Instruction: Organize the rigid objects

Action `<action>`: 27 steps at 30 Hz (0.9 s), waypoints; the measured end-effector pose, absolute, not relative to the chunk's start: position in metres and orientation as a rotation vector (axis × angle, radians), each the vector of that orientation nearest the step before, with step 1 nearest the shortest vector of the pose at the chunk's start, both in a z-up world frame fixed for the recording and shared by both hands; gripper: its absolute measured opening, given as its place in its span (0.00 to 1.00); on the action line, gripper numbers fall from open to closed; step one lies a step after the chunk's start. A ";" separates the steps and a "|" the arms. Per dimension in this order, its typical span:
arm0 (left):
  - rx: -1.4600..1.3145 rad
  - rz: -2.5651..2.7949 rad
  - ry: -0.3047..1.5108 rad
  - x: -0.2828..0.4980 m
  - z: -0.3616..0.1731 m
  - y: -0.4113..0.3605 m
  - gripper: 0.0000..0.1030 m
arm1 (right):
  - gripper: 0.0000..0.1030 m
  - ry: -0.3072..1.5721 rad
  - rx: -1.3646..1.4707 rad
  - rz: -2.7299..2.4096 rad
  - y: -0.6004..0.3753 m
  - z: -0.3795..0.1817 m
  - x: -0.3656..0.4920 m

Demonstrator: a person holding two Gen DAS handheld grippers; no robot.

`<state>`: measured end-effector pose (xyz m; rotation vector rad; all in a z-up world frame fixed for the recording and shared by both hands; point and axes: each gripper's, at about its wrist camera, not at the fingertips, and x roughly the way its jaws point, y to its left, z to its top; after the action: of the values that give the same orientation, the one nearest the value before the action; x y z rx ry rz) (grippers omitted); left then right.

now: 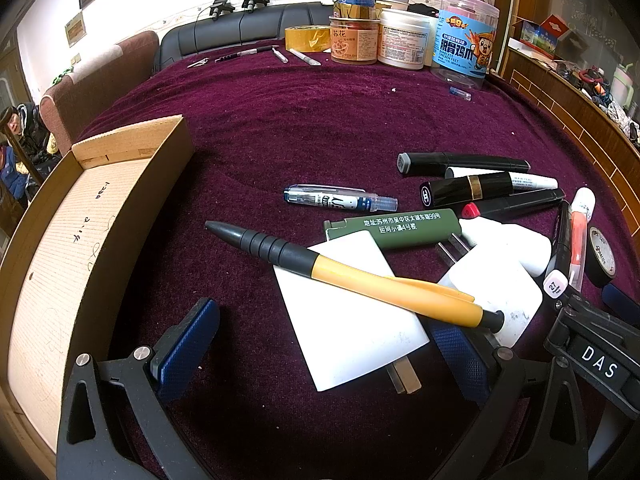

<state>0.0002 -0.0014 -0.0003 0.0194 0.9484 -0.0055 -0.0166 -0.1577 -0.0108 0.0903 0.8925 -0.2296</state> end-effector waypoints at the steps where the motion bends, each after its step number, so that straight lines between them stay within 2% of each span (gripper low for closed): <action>1: 0.019 -0.005 0.948 0.000 0.000 -0.001 0.99 | 1.00 0.893 0.090 -0.230 -0.158 -0.011 -0.017; 20: 0.033 -0.028 0.974 -0.005 0.001 0.002 0.99 | 1.00 0.893 0.089 -0.230 -0.157 -0.010 -0.017; 27: 0.056 -0.078 1.037 -0.006 0.003 0.005 0.99 | 1.00 0.921 0.047 -0.163 -0.157 -0.008 -0.007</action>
<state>-0.0063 0.0050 0.0033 0.0557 1.0368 -0.0782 -0.0073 -0.1574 -0.0082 0.0469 0.9206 -0.1627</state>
